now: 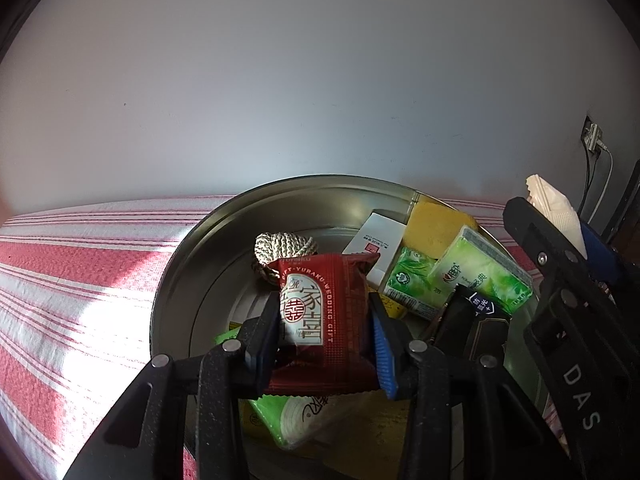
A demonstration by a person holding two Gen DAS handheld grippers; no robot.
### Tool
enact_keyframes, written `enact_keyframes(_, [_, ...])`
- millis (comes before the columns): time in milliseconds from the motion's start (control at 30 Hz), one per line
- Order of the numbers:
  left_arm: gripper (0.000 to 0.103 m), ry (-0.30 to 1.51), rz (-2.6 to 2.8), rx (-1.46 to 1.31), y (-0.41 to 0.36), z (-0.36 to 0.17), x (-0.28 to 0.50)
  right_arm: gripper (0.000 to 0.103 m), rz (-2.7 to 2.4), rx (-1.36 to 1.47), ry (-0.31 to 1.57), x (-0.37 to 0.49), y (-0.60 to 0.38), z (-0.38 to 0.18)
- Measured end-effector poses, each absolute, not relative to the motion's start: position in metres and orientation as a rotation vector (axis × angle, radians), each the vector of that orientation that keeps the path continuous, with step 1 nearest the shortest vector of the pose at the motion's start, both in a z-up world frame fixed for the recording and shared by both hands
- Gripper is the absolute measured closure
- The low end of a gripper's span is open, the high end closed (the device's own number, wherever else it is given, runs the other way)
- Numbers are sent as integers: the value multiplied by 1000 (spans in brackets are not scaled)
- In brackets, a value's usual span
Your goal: Organize objects
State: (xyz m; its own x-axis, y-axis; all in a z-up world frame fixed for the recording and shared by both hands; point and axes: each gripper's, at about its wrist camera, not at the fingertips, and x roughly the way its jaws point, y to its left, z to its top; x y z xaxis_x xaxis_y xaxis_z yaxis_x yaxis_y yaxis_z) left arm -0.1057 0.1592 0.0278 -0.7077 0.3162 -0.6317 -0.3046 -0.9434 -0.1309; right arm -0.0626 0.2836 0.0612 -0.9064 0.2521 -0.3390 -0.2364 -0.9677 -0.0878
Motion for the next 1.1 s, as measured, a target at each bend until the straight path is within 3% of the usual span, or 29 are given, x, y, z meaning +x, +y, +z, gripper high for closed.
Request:
enact_keyframes(300, [60,-12,2626,-982,163,26,-111,54,2878,-620,19,-74,291,55])
enact_keyframes(367, [59,-4,2623,-976,164,24,-112,50,2899,-640,50,-75,294,55])
enact_keyframes(433, [59,-8,2604,-969,165,23,-112,39,2929,-649,90,-75,296,54])
enact_keyframes(533, [58,-35,2573,-957,165,25,-110,30,2975,-635,149,-72,296,54])
enact_keyframes(567, [52,-29,2565,-952,169,25,-110,25,2981,-621,163,-69,298,56])
enact_keyframes(600, [47,-18,2560,-946,171,27,-108,13,2983,-599,174,-65,299,56])
enact_keyframes(633, [31,-10,2562,-938,172,29,-106,4,2980,-570,180,-61,300,58])
enact_keyframes(667, [22,-7,2574,-923,172,31,-103,2,2974,-536,182,-57,300,59])
enact_keyframes(900, [14,-91,2639,-853,154,45,-97,0,2916,-355,289,-38,316,69])
enact_keyframes(1100, [13,4,2779,-820,148,40,-91,0,2889,-346,335,-35,323,67])
